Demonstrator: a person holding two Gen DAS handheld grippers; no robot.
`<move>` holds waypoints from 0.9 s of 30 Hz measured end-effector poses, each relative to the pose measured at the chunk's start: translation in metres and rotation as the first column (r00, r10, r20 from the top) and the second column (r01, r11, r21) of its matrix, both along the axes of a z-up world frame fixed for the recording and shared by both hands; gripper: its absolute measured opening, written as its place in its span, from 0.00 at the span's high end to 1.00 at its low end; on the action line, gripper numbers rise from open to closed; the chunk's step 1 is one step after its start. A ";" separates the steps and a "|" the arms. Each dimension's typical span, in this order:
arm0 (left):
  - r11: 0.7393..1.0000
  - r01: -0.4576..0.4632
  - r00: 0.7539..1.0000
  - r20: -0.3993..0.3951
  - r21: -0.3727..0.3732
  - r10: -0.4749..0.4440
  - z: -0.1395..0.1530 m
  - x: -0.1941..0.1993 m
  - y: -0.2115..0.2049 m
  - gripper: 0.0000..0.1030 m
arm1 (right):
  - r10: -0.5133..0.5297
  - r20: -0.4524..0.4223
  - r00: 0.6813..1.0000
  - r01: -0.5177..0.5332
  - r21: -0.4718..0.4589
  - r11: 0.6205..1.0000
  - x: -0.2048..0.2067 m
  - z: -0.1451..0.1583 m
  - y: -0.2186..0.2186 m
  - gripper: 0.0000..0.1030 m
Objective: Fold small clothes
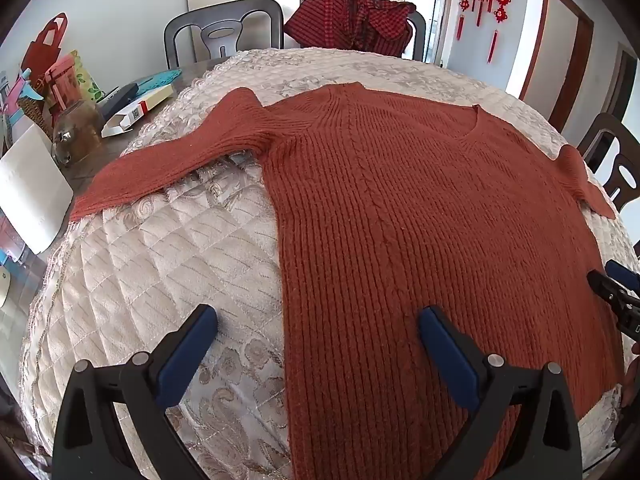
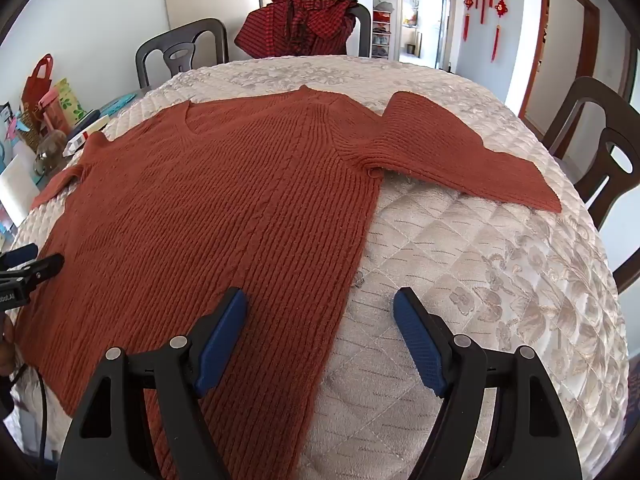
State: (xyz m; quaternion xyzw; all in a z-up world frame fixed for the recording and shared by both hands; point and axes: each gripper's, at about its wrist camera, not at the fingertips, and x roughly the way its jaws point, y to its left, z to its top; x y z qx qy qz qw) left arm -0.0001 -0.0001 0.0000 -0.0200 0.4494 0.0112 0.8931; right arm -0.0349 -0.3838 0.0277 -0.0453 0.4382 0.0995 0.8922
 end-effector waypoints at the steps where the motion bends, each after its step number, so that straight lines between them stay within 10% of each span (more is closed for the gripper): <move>1: 1.000 0.001 1.000 0.001 0.000 -0.001 0.000 0.000 0.000 0.01 | 0.000 0.000 1.000 0.000 0.002 1.000 0.000 0.000 0.000 0.26; 27: 1.000 -0.013 1.000 0.005 0.005 0.012 -0.001 -0.002 0.001 0.00 | 0.000 0.000 1.000 0.000 0.002 1.000 0.000 0.000 0.000 0.26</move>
